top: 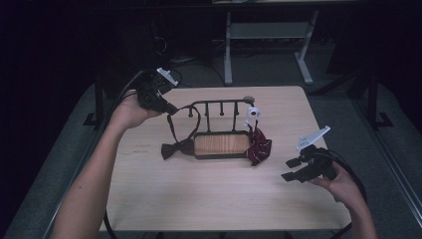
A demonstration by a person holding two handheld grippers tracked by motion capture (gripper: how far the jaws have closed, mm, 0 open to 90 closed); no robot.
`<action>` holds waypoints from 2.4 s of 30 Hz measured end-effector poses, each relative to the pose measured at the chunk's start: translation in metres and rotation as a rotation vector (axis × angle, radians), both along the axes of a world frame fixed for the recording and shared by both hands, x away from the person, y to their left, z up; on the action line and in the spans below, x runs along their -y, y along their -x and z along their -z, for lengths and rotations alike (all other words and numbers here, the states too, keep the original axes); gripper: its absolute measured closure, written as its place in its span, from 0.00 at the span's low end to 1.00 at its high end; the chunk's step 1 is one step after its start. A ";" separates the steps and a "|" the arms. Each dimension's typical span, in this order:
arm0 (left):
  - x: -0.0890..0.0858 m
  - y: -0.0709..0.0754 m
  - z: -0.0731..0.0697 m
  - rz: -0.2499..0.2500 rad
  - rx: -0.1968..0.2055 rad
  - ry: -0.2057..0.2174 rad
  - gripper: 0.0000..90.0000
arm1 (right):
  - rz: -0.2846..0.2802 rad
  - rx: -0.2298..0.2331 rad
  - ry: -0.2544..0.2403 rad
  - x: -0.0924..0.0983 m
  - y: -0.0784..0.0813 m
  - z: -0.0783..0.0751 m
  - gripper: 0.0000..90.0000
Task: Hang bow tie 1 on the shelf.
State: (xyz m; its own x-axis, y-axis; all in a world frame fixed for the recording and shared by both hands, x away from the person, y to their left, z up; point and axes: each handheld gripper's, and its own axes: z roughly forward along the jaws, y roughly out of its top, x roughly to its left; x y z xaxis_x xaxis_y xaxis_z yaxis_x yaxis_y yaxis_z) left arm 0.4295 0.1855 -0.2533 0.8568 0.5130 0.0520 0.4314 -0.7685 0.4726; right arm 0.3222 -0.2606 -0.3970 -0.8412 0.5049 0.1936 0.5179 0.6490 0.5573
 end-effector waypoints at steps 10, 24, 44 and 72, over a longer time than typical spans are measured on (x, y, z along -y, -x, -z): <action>-0.002 -0.003 0.009 -0.019 -0.005 -0.018 0.98 | 0.009 -0.002 0.002 0.001 0.001 0.000 0.45; -0.004 0.004 0.013 -0.019 -0.003 -0.029 0.86 | 0.013 0.000 0.001 0.002 0.003 -0.001 0.45; -0.026 0.027 0.030 -0.020 -0.017 0.028 0.76 | 0.041 -0.004 0.003 0.003 0.003 0.000 0.41; -0.039 0.057 0.055 -0.013 0.002 0.044 0.53 | 0.055 -0.005 0.006 0.004 0.002 0.001 0.40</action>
State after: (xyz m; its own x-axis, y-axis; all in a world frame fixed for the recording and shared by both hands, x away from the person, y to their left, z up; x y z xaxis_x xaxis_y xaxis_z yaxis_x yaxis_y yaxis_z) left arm 0.3726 0.2248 -0.3085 0.8500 0.5259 0.0305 0.4404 -0.7413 0.5065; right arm 0.3199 -0.2647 -0.3984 -0.8114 0.5513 0.1942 0.5552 0.6232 0.5507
